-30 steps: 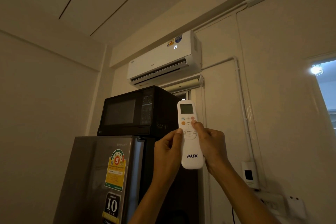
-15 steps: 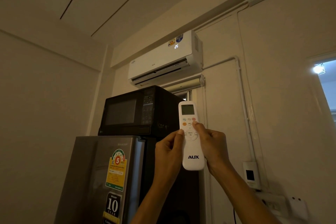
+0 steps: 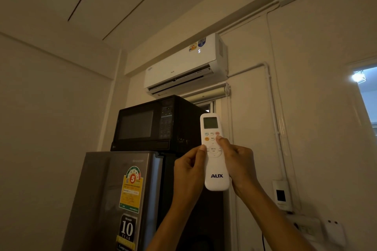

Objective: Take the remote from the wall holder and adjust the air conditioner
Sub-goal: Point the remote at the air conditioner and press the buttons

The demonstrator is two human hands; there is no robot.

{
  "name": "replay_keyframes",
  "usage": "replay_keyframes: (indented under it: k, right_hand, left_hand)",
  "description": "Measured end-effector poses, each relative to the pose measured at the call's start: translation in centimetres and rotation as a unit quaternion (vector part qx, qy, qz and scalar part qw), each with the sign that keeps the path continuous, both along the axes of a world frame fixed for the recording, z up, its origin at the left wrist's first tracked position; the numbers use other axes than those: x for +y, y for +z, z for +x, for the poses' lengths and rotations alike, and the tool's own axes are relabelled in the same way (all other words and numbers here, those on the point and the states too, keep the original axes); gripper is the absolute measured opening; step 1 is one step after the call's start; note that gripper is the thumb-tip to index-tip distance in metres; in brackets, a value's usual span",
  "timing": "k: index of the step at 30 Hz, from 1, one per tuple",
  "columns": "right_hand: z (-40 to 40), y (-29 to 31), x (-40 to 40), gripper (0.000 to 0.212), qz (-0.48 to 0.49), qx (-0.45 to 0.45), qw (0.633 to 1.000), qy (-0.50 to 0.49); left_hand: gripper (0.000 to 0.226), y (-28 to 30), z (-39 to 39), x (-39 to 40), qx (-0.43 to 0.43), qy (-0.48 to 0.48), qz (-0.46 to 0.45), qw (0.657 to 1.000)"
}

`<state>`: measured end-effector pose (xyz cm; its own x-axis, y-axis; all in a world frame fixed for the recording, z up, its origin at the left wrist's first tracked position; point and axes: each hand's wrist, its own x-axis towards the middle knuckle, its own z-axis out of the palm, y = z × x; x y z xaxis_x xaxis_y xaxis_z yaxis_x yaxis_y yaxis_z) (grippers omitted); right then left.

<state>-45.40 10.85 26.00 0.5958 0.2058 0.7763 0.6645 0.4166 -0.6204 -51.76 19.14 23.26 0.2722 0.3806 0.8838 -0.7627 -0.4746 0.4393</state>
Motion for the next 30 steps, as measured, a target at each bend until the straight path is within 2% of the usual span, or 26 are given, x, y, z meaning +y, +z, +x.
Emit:
replay_keyframes:
  k: [14, 23, 28, 30]
  right_hand:
    - [-0.2, -0.6, 0.1, 0.019, 0.006, 0.008, 0.998, 0.054]
    - [0.4, -1.7, -0.4, 0.016, -0.077, -0.026, 0.993, 0.087]
    - [0.5, -2.8, -0.7, 0.029, -0.109, -0.038, 0.991, 0.073]
    - [0.6, -3.4, -0.8, 0.027, -0.113, -0.042, 0.990, 0.067]
  left_hand:
    - [0.021, -0.3, -0.6, 0.0, -0.004, 0.003, -0.002, 1.000]
    - [0.016, -1.3, -0.9, 0.9, 0.023, 0.013, -0.004, 1.000]
    - [0.016, -2.6, -1.2, 1.0, 0.028, 0.010, 0.002, 1.000]
    - [0.017, -3.3, -1.3, 0.9, 0.034, 0.003, 0.006, 0.999]
